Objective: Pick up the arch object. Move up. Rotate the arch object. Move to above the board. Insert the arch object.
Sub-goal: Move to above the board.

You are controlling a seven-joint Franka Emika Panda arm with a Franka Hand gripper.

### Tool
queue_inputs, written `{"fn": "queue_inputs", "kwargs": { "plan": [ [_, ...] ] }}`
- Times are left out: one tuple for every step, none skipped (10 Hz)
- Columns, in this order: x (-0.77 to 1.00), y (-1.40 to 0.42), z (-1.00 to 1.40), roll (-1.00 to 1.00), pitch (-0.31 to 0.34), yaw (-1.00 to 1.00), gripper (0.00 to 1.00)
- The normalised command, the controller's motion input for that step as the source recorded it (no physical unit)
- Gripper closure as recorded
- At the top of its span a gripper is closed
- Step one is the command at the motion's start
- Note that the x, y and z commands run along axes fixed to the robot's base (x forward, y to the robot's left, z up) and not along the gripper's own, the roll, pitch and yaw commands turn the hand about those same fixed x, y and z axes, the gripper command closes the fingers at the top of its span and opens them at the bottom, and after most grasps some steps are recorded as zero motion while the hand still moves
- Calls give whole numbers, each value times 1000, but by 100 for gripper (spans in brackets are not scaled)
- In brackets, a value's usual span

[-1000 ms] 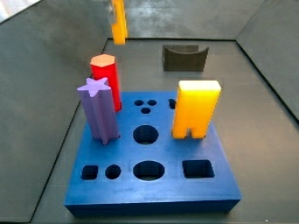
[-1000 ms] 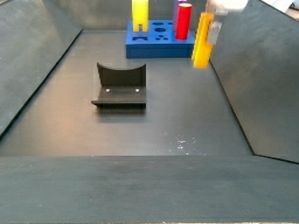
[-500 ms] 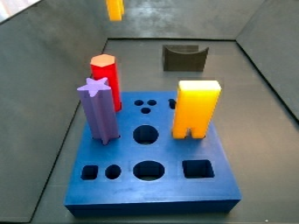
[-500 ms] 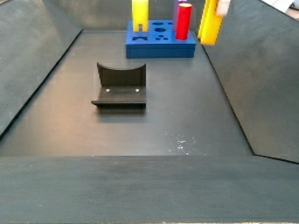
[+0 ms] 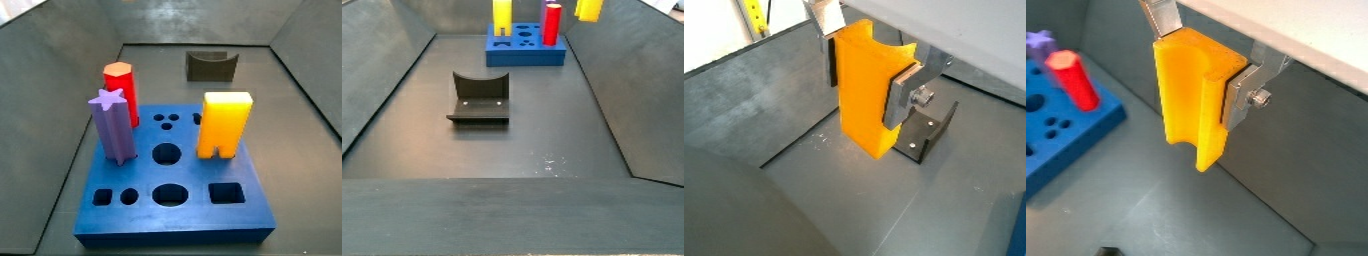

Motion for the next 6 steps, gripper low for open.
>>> {"fn": "queue_inputs", "kwargs": {
  "plan": [
    [403,-1000,230,-31,71,1000,100],
    [411,-1000,229,-30,77,1000,100],
    [436,-1000,231,-45,82,1000,100],
    [434,-1000,232,-43,83,1000,100],
    [435,-1000,234,-38,85,1000,100],
    [456,-1000,235,-47,86,1000,100]
  ]
}}
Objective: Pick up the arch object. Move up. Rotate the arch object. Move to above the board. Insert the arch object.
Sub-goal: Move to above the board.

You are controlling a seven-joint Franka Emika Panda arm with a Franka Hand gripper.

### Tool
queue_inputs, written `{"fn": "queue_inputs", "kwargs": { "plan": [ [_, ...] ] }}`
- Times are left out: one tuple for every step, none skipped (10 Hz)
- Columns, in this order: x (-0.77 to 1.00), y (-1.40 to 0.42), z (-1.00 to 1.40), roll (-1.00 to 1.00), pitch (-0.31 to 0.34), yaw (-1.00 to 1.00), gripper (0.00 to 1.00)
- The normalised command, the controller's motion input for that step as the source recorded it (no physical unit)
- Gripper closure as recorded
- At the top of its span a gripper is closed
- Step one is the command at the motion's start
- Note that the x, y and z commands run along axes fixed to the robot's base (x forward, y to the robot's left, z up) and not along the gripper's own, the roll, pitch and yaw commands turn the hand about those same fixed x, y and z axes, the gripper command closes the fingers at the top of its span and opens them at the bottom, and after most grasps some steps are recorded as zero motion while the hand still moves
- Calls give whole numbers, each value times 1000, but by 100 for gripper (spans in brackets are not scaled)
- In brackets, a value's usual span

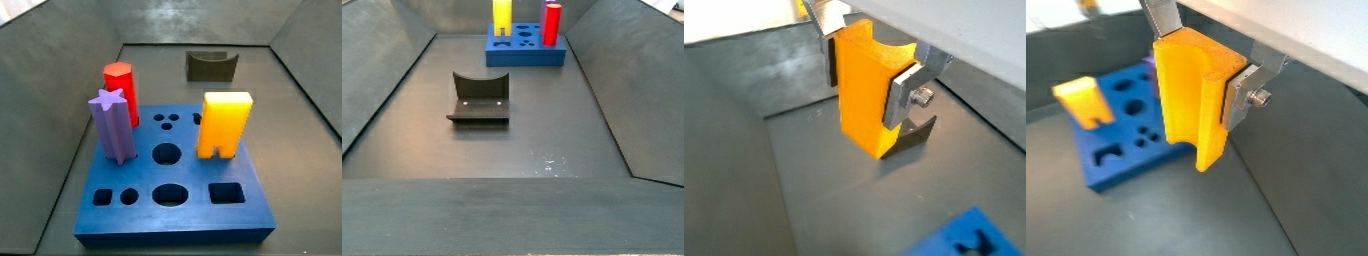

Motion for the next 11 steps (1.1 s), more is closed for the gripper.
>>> {"fn": "queue_inputs", "kwargs": {
  "plan": [
    [463,-1000,238,-44,89,1000,100],
    [477,-1000,239,-40,93,1000,100],
    [479,-903,213,-41,98,1000,100],
    [362,-640,149,-38,103,1000,100],
    [280,-464,111,-33,106,1000,100],
    [135,-184,50,-28,104,1000,100],
    [94,-109,31,-26,105,1000,100],
    [63,-63,26,-26,106,1000,100],
    [60,-51,20,-24,115,1000,100],
    [64,-36,19,-19,134,1000,100],
    [65,-33,19,-15,144,1000,100]
  ]
}}
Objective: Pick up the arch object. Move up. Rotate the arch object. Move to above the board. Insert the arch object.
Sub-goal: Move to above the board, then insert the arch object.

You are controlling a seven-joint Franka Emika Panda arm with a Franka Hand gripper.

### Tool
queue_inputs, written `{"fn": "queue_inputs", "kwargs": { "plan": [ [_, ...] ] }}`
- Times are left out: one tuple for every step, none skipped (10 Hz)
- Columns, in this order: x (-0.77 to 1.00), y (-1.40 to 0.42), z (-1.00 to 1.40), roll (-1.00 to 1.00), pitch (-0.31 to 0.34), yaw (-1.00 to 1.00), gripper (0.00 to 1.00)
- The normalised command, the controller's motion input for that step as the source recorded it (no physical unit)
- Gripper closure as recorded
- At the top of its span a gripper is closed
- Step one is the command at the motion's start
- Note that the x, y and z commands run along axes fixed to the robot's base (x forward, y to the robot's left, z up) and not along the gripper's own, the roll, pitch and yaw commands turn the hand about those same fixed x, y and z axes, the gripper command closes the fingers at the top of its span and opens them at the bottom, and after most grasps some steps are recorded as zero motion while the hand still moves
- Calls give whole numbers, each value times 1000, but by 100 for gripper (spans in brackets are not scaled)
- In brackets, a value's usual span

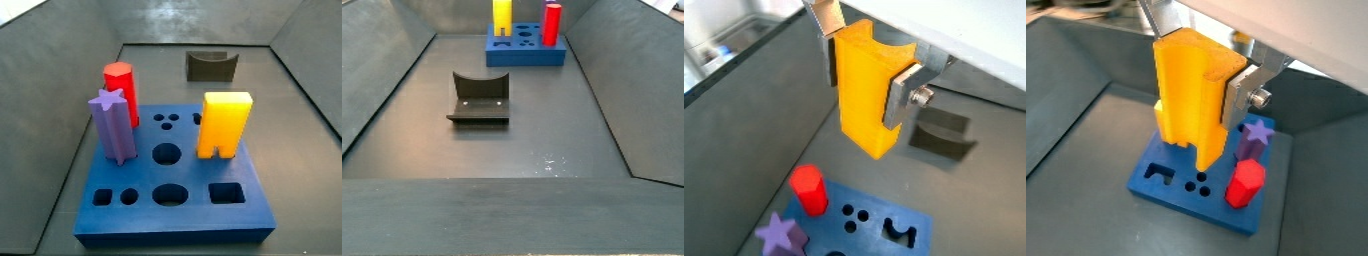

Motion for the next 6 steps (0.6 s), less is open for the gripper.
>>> {"fn": "queue_inputs", "kwargs": {
  "plan": [
    [67,-25,21,-8,176,1000,100],
    [68,-24,22,0,208,1000,100],
    [71,-18,23,19,214,762,100],
    [70,-19,23,24,198,600,100],
    [61,-19,22,30,158,329,100],
    [0,0,-46,0,0,0,100]
  ]
}}
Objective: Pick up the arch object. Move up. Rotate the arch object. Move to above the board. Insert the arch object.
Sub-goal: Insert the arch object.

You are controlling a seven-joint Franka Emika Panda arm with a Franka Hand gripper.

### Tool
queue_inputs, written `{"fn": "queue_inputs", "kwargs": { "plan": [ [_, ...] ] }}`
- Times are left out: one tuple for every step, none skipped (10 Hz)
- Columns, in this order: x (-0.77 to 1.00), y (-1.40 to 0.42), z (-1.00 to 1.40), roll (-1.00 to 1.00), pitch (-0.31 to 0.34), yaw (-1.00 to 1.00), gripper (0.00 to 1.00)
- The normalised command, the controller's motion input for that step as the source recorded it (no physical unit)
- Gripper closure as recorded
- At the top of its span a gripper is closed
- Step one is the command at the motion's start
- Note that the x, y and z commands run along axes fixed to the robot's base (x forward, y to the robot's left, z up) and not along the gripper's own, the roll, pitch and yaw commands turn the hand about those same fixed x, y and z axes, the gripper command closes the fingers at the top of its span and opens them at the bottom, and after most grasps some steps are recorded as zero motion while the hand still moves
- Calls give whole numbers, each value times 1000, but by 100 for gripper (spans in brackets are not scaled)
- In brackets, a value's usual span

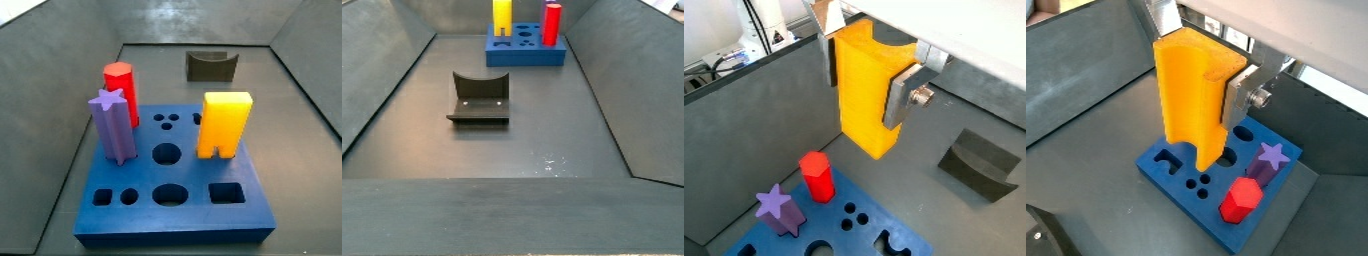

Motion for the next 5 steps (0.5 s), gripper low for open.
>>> {"fn": "queue_inputs", "kwargs": {
  "plan": [
    [-20,-23,-17,0,-16,0,100],
    [120,0,0,-7,19,0,100],
    [946,-94,-214,96,130,0,100],
    [1000,-103,-237,131,103,0,100],
    [1000,-117,-217,127,80,17,100]
  ]
}}
